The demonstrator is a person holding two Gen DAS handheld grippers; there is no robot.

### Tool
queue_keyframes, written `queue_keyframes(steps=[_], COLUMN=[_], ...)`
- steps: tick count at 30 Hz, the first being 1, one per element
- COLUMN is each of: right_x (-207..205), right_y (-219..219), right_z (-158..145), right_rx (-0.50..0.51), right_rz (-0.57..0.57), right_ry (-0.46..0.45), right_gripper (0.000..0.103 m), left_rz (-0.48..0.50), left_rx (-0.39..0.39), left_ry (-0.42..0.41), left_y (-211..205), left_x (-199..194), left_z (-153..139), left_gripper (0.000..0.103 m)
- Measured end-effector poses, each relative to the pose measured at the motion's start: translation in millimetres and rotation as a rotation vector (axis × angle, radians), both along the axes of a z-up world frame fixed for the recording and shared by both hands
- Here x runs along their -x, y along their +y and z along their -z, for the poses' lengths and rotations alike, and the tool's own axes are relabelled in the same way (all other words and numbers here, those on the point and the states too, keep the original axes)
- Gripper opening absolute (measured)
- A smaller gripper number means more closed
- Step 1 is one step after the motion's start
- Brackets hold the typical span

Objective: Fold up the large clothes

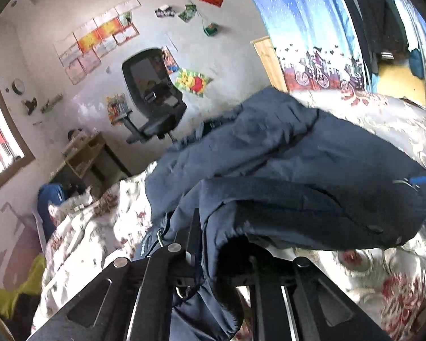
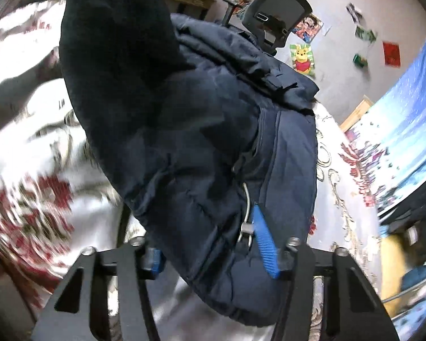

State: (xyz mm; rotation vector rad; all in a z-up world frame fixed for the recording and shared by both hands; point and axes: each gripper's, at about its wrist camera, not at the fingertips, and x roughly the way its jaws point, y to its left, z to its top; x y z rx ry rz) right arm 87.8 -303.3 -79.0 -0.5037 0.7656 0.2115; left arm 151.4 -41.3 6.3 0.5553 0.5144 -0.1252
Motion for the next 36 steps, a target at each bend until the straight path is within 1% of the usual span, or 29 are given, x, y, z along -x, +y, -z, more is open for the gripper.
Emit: queue_keyframes(steps=[3,5,10,13,15,18,21,24,28,32,35,36], right_x=[-4,-9,-20,-27,-29,-24,-18,-14,-3,-3,-12,-21], right_y=[-5,-10,-18,-22,-23,-20,-17,-18,-11,-11,-11,-10], right_z=[-15,-30,-63,-86,-103,-126,-145,-168,-200,-226,-241,-243], right_rx=[-0.044,-0.074,-0.117,-0.158,-0.183,-0.209,-0.231,-0.256,-0.258,-0.29,-0.316,-0.316], right_rz=[0.014,0.04,0.086,0.098,0.102,0.093,0.081,0.063,0.037,0.024,0.023,0.019], right_ry=[-0.009,-0.03,-0.112,-0.168,-0.221,-0.295,-0.352,-0.401,-0.452,-0.467,-0.459,-0.449], right_gripper=[0.027,0.024,0.015,0.011,0.009,0.007,0.007,0.007,0.006,0.006,0.006,0.006], left_rz=[-0.011,-0.024,-0.061,-0.089,-0.101,-0.112,-0.109,-0.096,-0.087,-0.076,-0.08,-0.086], left_rx=[0.034,0.062,0.113,0.153,0.169,0.186,0.193,0.196,0.2,0.223,0.222,0.217], left_ry=[-0.025,-0.029,-0.053,-0.077,-0.102,-0.121,-0.131,-0.146,-0.171,-0.182,-0.203,-0.207], left_y=[-1,1,12,21,29,38,45,48,50,52,53,53], left_x=[-12,-17,-21,-17,-10,-2,7,15,20,19,13,10], left_z=[-13,-19,-32,-38,-41,-47,-61,-78,-101,-124,-130,-129], left_gripper=[0.01,0.01,0.009,0.008,0.007,0.007,0.007,0.007,0.007,0.007,0.007,0.007])
